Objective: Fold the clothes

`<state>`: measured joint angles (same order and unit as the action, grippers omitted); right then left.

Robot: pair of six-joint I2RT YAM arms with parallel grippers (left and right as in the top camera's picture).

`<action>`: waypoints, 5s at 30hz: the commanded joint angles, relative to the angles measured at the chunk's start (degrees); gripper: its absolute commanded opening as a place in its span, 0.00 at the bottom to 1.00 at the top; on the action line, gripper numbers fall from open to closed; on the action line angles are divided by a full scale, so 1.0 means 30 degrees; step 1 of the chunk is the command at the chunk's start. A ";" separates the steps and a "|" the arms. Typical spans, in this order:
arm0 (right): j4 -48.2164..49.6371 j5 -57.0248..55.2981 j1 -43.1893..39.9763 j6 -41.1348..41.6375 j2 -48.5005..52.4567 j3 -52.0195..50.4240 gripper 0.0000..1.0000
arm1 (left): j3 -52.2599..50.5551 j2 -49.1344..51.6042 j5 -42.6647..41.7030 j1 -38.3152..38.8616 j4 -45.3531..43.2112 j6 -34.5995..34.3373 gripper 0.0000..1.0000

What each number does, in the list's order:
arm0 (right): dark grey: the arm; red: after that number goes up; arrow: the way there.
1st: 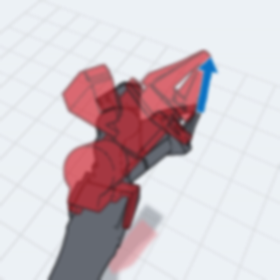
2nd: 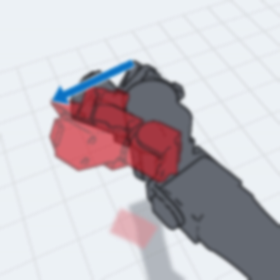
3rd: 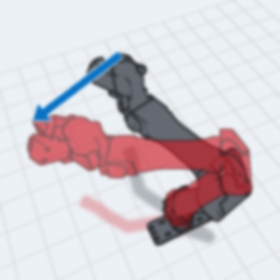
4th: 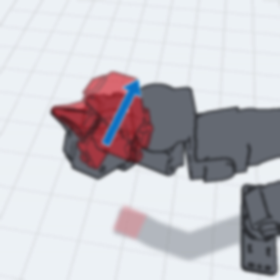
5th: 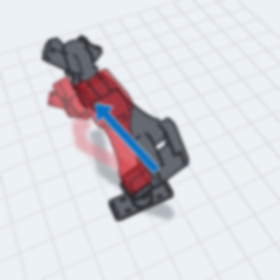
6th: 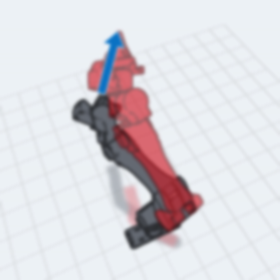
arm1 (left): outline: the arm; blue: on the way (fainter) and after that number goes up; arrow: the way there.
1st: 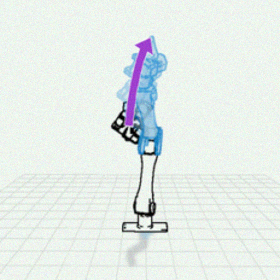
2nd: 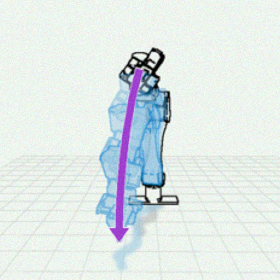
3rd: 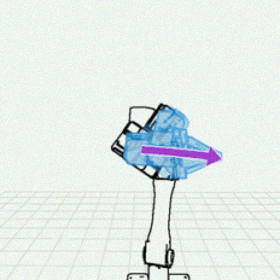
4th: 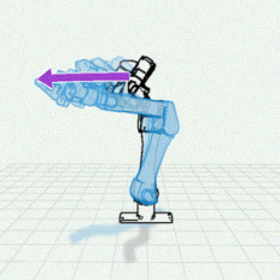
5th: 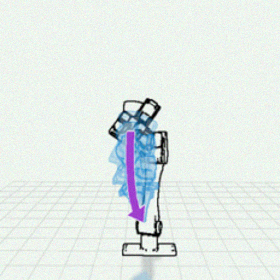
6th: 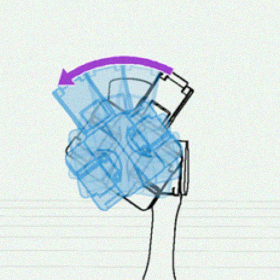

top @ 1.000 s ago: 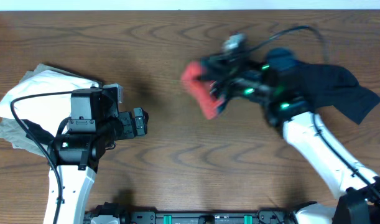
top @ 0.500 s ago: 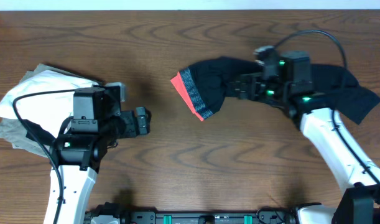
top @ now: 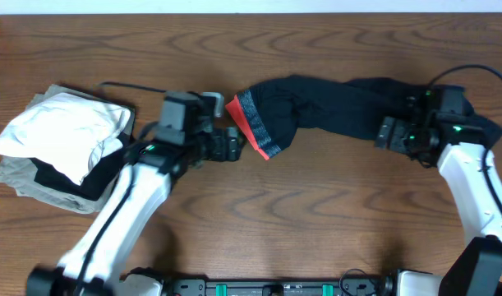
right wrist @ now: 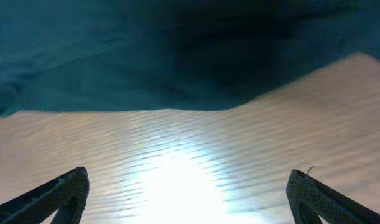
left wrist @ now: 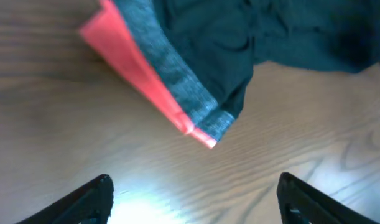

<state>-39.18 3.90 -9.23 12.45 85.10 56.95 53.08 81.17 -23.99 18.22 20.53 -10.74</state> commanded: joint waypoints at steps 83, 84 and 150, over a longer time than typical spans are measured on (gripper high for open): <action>-0.0801 0.0583 -0.1275 0.0408 -0.1290 0.0189 0.99 | -0.0444 -0.1107 0.3126 0.3636 0.4656 -0.7045 0.79; -0.0794 0.0583 -0.1275 0.0408 -0.1290 0.0189 0.99 | -0.0444 -0.0291 0.3031 0.3789 0.4466 -0.7082 0.79; -0.0663 0.0641 -0.1275 0.0408 -0.1290 0.0182 0.99 | -0.0444 0.8524 0.3381 0.6739 -0.4896 -2.0538 0.86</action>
<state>-40.99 5.58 -12.64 13.06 81.84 56.95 53.45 103.92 -25.80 38.81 4.67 -71.40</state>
